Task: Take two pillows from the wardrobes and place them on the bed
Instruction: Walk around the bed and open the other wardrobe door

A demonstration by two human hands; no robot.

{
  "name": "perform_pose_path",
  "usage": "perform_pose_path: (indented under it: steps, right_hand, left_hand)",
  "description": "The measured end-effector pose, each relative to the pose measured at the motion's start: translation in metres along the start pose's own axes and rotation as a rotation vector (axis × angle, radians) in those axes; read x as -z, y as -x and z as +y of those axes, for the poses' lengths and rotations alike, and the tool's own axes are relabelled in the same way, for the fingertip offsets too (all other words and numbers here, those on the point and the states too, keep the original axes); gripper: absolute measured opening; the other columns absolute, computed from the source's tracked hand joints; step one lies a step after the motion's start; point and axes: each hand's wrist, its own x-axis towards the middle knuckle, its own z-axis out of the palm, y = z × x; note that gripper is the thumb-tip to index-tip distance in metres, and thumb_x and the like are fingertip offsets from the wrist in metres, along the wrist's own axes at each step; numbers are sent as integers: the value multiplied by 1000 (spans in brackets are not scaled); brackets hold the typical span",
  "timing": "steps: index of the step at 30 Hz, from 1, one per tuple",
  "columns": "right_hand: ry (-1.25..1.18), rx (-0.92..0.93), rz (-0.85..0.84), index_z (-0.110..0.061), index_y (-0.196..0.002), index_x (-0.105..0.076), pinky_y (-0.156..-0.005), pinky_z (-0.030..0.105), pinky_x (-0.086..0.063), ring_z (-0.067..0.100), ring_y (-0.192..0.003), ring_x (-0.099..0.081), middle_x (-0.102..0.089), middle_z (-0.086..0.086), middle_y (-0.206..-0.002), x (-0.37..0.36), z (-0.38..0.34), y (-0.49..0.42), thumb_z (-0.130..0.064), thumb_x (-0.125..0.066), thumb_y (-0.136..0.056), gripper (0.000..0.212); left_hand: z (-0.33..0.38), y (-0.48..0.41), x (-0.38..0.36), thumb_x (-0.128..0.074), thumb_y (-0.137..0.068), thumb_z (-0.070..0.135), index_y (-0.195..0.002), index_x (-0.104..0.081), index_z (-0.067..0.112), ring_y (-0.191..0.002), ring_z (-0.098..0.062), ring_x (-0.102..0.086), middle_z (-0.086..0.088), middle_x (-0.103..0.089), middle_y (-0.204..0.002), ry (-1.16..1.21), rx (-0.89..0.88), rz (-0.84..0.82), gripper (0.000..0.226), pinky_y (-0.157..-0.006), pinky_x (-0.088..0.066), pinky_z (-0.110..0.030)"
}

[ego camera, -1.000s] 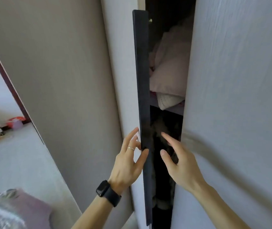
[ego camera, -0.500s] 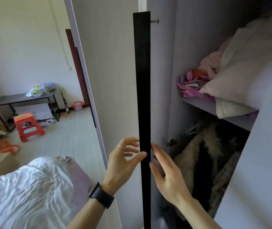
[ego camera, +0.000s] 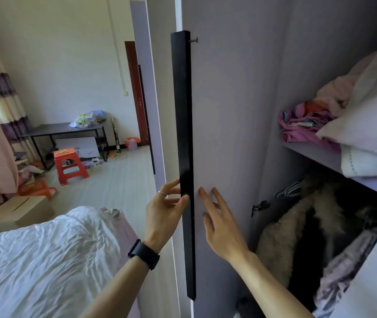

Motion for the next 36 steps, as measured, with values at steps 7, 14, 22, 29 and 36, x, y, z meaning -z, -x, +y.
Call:
perform_pose_path:
  steps: [7, 14, 22, 29, 36]
  right_hand:
    - [64, -11, -104, -64, -149, 11, -101, 33, -50, 22, -149, -32, 2, -13, -170, -11, 3, -18, -35, -39, -107, 72]
    - [23, -95, -30, -55, -155, -9, -106, 26, -41, 13, -152, -20, -5, -16, -169, 14, 4, 15, -42, -47, -103, 66]
    - [398, -220, 548, -25, -143, -58, -112, 49, -42, 32, -144, -38, -41, 3, -157, 96, 22, 128, -34, -65, -92, 53]
    - [964, -468, 868, -31, -146, -54, -117, 59, -30, 37, -155, -16, -25, 12, -166, 196, 40, 196, -39, -63, -90, 57]
    - [1292, -785, 805, -37, -158, -32, -119, 71, -4, 40, -156, -3, -5, 13, -171, 237, 69, 234, -52, -56, -92, 72]
  left_hand:
    - [-16, -10, -1, -71, -86, 8, -144, -46, 40, -118, 3, -60, 17, -61, -133, 61, 39, -34, 71, -97, -53, -30]
    - [-18, 7, -7, -66, -90, 11, -153, -31, 31, -141, -2, -31, 11, -30, -155, -152, -57, 39, 74, -115, -29, -24]
    - [13, 55, -100, -58, -91, 27, -143, -37, 47, -132, 19, -34, 31, -41, -143, -5, -259, -408, 60, -101, -23, 3]
    - [74, 82, -228, -66, -94, 30, -148, -39, 33, -134, 5, -44, 19, -48, -145, 300, -237, -911, 61, -105, -38, -12]
    - [116, 91, -286, -65, -93, 32, -145, -38, 42, -122, -13, -63, 6, -65, -133, 723, -137, -1029, 60, -100, -52, -42]
